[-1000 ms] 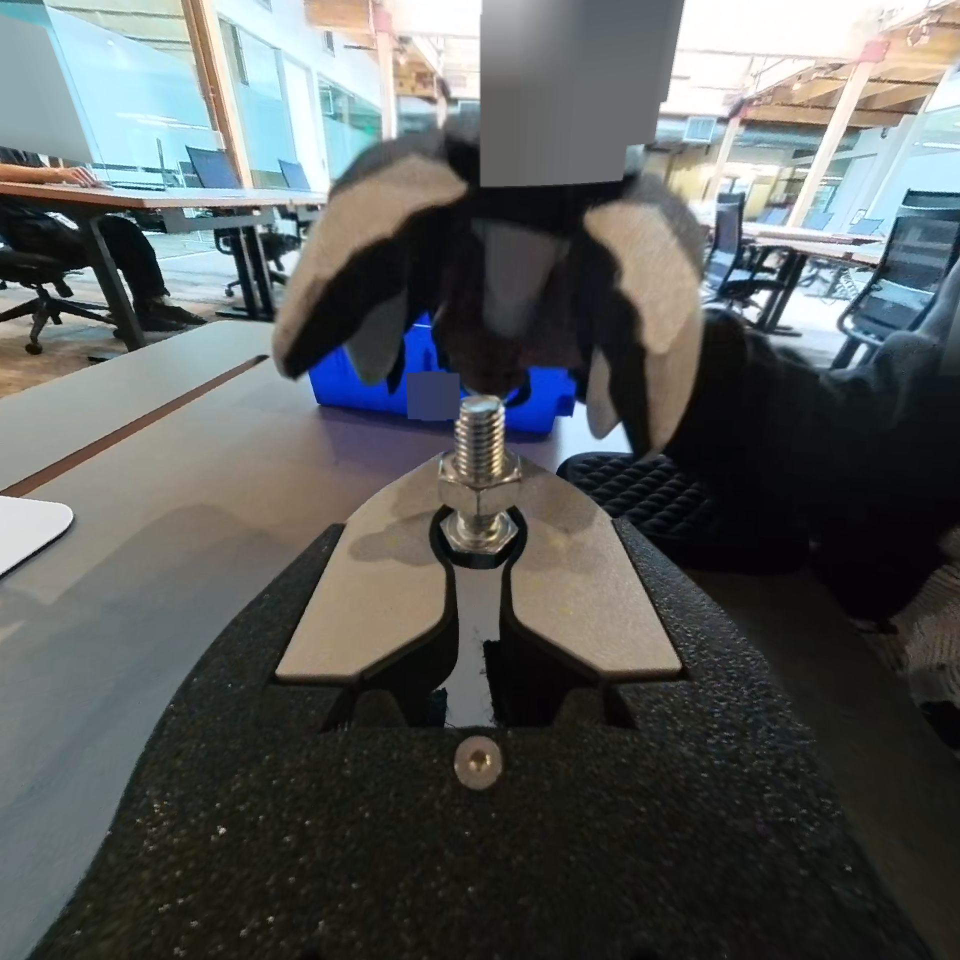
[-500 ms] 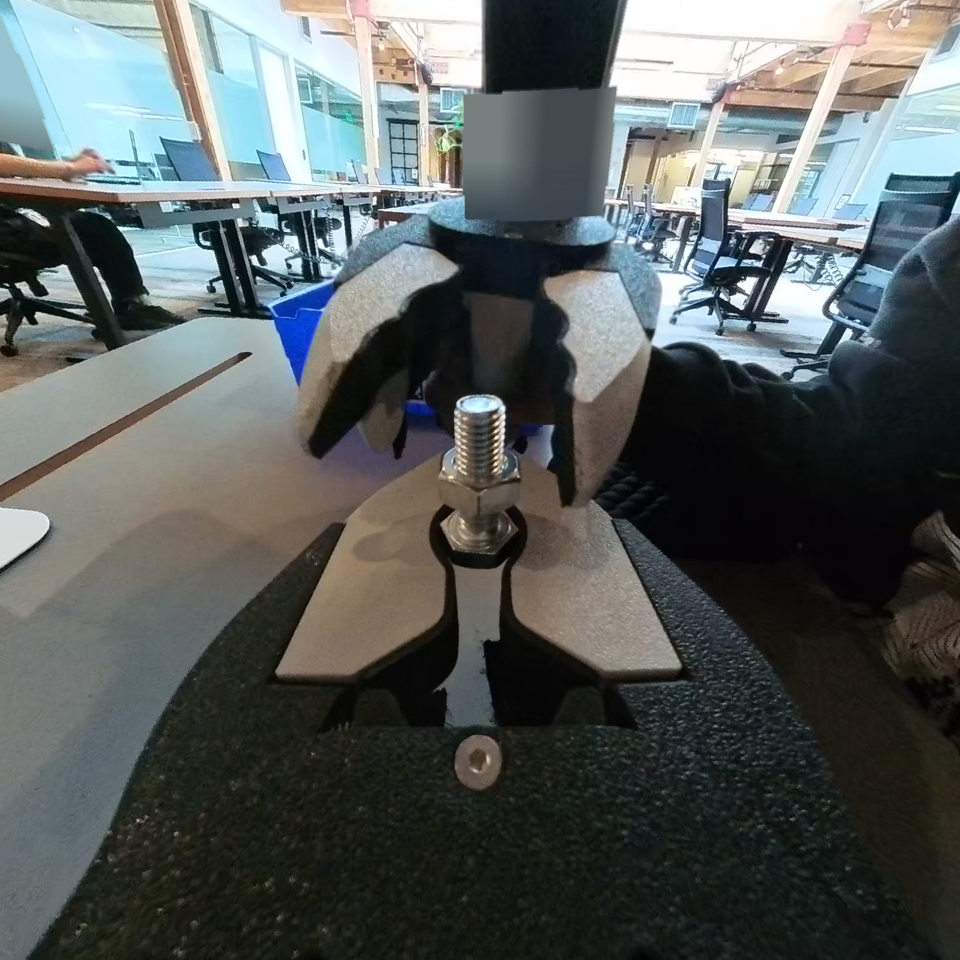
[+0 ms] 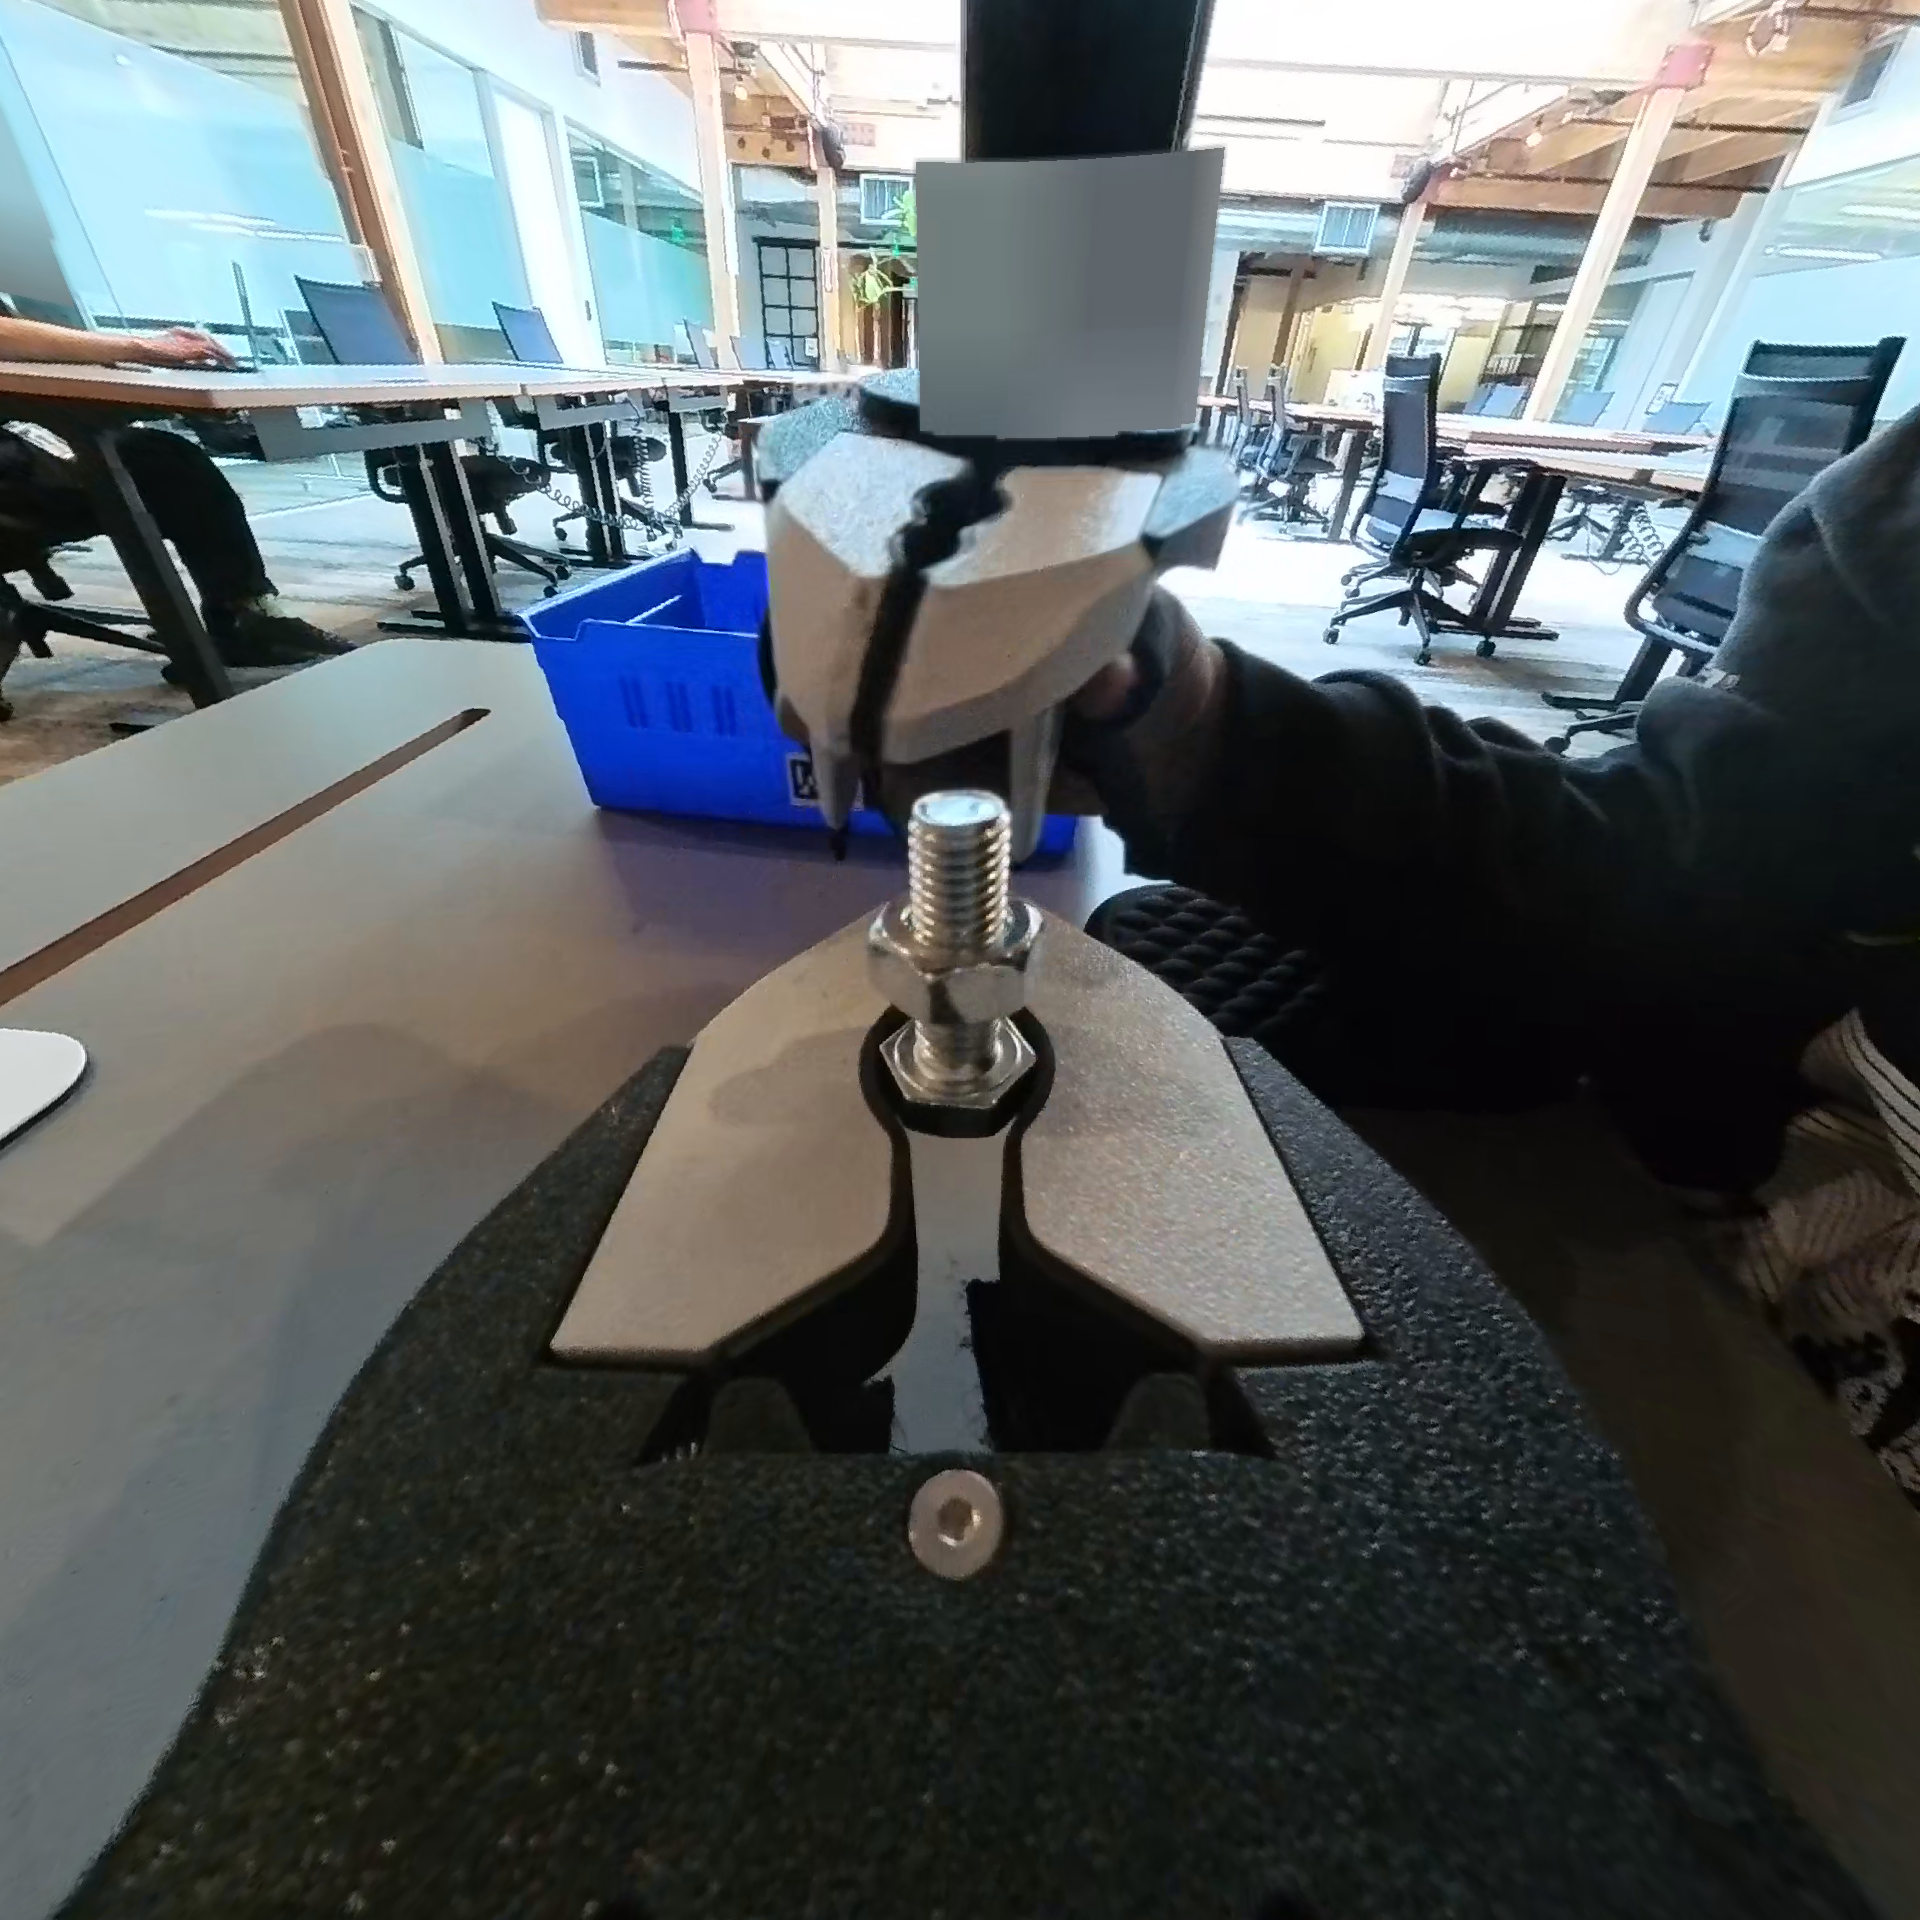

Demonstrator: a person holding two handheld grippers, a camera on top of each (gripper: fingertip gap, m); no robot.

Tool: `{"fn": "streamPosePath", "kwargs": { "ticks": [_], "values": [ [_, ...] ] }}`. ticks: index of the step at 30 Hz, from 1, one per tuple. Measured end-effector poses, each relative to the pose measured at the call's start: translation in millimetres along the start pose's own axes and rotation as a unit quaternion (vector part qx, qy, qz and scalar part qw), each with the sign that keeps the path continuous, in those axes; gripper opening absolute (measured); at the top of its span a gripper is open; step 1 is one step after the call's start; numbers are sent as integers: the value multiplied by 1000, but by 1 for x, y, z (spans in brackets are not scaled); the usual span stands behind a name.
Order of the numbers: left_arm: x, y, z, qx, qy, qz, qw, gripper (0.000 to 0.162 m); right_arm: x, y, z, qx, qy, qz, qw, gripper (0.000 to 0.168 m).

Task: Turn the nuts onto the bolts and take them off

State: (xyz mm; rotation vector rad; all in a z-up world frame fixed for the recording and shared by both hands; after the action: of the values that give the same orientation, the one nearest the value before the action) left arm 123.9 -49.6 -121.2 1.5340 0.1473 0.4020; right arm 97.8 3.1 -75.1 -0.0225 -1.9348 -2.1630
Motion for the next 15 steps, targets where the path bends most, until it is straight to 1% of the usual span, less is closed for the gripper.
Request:
{"fn": "streamPosePath", "kwargs": {
  "ticks": [1,4,8,9,10,11,12,13,14,15],
  "values": [
    [0,-1,0,-2,0,1,1000,13,-2,0,-2,4,11,-1,1000,5],
    [0,-2,-1,-5,-1,1,1000,11,-9,-2,-12,-11,33,-6,999,28],
    [0,-2,-2,-8,-2,-1,1000,11,-14,-5,-22,-30,36,-7,999,35],
    [1,-2,-2,-6,-4,0,1000,11,-13,-6,-22,-38,31,-6,999,35],
    [1,-2,-2,-6,-4,-1,1000,16,-11,-7,-21,-43,26,-3,999,32],
    [1,-2,-2,-6,-4,-1,1000,11,-10,-8,-19,-46,24,-1,999,29],
    [1,-1,-1,-5,-3,0,1000,13,-8,-8,-15,-47,22,-1,999,24],
    [1,-1,0,-2,-6,0,1000,13,-3,-9,-10,-46,3,-4,999,9],
    [1,0,0,0,-7,0,1000,13,3,-8,-4,-38,-17,-8,999,1],
    [1,0,0,-1,-6,0,1000,13,6,-7,2,-26,-23,-14,999,0]
  ]
}}
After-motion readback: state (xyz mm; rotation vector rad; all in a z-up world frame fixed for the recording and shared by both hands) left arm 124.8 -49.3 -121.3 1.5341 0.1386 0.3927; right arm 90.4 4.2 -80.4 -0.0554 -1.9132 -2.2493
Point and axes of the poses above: each gripper's, where its closed fingertips meet, z back along the fingers, y out of its top, x = y × z across the jaws, the point moved 5 cm from there along z, back along the fingers, and after that the axes turned 6 degrees about z, right-handed, at the moved point
